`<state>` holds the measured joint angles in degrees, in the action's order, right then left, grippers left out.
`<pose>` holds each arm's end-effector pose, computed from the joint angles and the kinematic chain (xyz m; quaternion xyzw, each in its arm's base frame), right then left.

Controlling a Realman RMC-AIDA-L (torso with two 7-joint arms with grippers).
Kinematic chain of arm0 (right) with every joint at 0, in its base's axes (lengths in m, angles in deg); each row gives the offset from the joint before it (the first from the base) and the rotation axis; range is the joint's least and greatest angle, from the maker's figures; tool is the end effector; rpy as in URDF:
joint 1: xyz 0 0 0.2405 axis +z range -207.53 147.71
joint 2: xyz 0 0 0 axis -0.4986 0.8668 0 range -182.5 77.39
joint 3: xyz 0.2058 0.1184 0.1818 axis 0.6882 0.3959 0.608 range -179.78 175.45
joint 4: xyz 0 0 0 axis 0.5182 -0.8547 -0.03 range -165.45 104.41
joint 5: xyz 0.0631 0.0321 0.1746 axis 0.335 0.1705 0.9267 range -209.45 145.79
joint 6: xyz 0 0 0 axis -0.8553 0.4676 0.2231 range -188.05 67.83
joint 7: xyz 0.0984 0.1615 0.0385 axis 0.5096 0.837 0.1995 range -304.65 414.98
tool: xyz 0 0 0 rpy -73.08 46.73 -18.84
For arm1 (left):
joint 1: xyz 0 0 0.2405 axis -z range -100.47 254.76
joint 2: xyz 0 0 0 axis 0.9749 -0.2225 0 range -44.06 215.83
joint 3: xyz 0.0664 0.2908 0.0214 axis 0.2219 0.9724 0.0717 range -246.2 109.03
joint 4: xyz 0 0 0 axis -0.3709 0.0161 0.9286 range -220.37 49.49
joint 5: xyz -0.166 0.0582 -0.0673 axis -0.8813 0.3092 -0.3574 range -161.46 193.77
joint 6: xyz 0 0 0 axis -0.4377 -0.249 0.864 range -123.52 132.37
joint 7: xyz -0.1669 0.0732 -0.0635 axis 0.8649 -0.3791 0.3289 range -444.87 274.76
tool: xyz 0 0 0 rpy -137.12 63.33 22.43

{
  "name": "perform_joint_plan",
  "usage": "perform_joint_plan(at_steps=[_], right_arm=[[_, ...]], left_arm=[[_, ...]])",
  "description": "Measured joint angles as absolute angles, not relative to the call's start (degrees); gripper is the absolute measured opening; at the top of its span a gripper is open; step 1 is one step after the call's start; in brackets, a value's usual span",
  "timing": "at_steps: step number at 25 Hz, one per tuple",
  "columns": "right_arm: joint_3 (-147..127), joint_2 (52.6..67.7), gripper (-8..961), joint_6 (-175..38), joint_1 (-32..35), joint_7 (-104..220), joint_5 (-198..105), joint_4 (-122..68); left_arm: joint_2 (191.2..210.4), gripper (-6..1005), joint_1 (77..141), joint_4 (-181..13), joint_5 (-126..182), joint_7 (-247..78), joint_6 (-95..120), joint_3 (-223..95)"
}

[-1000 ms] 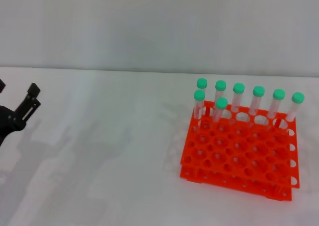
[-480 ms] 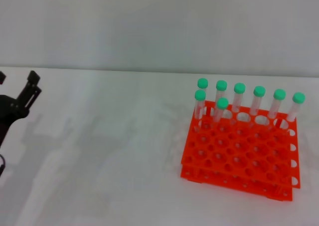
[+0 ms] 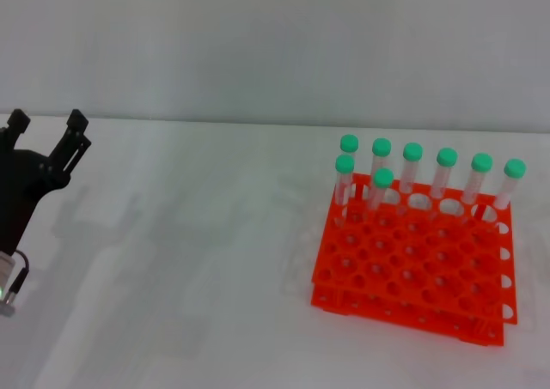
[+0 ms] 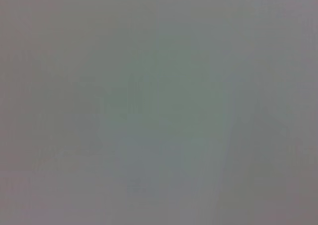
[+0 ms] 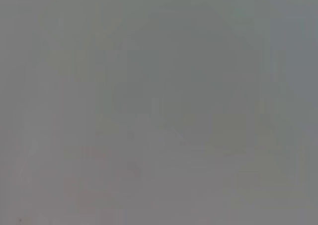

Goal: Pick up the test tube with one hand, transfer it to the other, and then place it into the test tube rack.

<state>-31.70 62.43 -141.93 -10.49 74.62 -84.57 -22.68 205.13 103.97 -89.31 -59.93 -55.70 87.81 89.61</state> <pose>0.3775 0.3486 0.0763 -0.6513 0.1505 0.3236 0.6697 -0.3329 0.3751 0.0248 -0.6446 -0.2317 -0.4275 0.5900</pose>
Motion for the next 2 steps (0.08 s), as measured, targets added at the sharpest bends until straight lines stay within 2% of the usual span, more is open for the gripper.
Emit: perform_joint_plan(at_steps=[2], right_arm=[[-31.4, 62.5, 636, -142.3, -10.4, 74.7, -84.4, -23.3]], left_arm=[[205.05, 889, 104.7, -89.3, -60.0, -56.4, 87.8, 89.1]])
